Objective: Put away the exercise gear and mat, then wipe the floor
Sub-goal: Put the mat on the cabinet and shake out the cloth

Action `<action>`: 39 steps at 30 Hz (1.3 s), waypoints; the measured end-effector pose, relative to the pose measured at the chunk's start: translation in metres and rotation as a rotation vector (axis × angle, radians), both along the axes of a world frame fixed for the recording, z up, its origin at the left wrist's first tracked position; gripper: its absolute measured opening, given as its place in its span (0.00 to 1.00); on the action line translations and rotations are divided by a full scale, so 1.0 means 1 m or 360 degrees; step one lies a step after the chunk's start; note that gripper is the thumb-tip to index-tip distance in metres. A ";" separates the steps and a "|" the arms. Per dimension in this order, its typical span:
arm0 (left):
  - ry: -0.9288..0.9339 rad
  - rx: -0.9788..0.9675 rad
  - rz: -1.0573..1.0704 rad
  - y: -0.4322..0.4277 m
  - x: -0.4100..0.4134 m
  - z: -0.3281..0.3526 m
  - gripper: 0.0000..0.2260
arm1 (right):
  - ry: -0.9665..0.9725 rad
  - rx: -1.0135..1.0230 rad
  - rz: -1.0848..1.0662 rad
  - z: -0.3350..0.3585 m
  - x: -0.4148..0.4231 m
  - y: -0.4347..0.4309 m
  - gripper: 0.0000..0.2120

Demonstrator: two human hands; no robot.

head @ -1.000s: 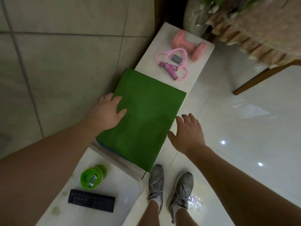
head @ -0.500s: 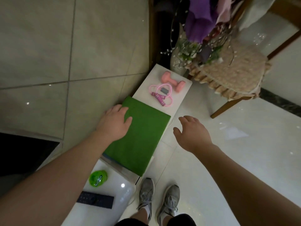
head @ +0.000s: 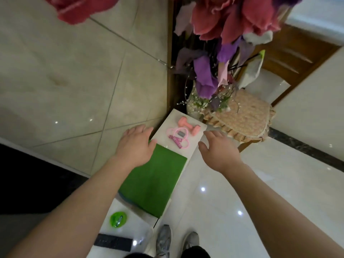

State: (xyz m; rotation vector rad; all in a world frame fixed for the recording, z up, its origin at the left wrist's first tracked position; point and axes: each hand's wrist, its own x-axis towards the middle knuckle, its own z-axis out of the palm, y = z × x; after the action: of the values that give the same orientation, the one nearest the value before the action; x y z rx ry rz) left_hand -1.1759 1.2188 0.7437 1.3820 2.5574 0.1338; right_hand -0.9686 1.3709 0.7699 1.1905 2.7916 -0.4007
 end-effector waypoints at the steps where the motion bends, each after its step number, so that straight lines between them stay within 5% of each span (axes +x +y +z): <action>1: 0.0017 0.0015 -0.0007 0.000 0.000 0.009 0.23 | 0.0011 0.0023 0.0006 0.010 0.001 0.001 0.24; 18: 0.0064 0.0205 0.0103 -0.006 0.050 0.121 0.22 | 0.0246 0.0176 0.0171 0.108 0.040 0.010 0.22; 39: 0.0054 0.0280 0.0621 -0.005 0.229 0.120 0.22 | 0.0252 0.0167 0.0660 0.124 0.168 0.068 0.22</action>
State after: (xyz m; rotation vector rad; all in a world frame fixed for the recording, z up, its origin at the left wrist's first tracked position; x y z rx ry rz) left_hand -0.9471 1.2134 0.8639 0.9231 2.8724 0.4124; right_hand -0.8002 1.4388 0.8935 0.5846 3.1219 -0.3263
